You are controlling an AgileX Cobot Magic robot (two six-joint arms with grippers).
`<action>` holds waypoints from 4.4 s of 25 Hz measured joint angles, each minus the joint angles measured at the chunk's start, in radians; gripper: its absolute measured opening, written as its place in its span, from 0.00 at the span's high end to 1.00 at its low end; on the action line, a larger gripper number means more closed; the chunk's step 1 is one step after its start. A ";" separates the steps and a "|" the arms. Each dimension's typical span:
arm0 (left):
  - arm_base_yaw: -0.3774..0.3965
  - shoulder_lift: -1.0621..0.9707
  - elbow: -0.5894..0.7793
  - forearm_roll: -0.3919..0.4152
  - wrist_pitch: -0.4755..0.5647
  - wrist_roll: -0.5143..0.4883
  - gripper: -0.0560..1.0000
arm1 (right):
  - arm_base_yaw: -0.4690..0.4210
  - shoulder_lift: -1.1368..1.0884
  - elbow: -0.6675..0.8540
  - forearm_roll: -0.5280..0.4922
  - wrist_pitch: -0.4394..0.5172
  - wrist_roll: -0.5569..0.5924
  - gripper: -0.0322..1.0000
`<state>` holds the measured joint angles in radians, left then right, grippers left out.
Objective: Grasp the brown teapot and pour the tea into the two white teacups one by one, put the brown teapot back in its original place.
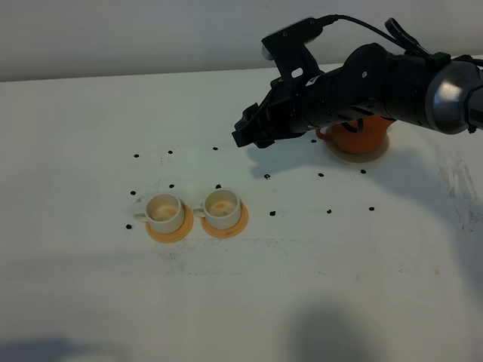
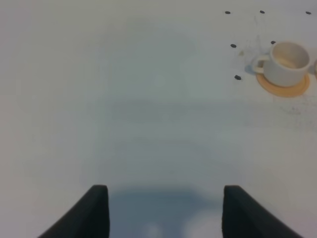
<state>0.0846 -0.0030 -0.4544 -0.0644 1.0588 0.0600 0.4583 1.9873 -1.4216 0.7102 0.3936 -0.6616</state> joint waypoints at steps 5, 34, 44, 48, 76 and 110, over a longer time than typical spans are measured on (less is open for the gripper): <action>0.001 0.000 0.000 0.000 0.000 0.000 0.47 | 0.000 0.000 0.000 -0.005 -0.009 0.074 0.45; 0.001 0.001 0.000 0.000 0.000 0.001 0.47 | -0.068 0.022 -0.141 -0.454 0.087 0.611 0.45; 0.001 0.001 0.000 0.000 0.000 0.001 0.47 | -0.069 0.182 -0.371 -0.575 0.291 0.662 0.45; 0.001 0.001 0.000 0.000 0.000 0.001 0.47 | -0.071 0.212 -0.413 -0.611 0.310 0.672 0.45; 0.001 0.001 0.000 0.000 0.000 0.001 0.47 | -0.139 0.310 -0.478 -0.672 0.403 0.677 0.45; 0.002 0.001 0.000 0.000 0.000 0.001 0.47 | -0.119 0.338 -0.480 -0.647 0.409 0.640 0.45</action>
<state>0.0865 -0.0021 -0.4544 -0.0644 1.0588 0.0609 0.3390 2.3253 -1.9014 0.0628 0.8021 -0.0219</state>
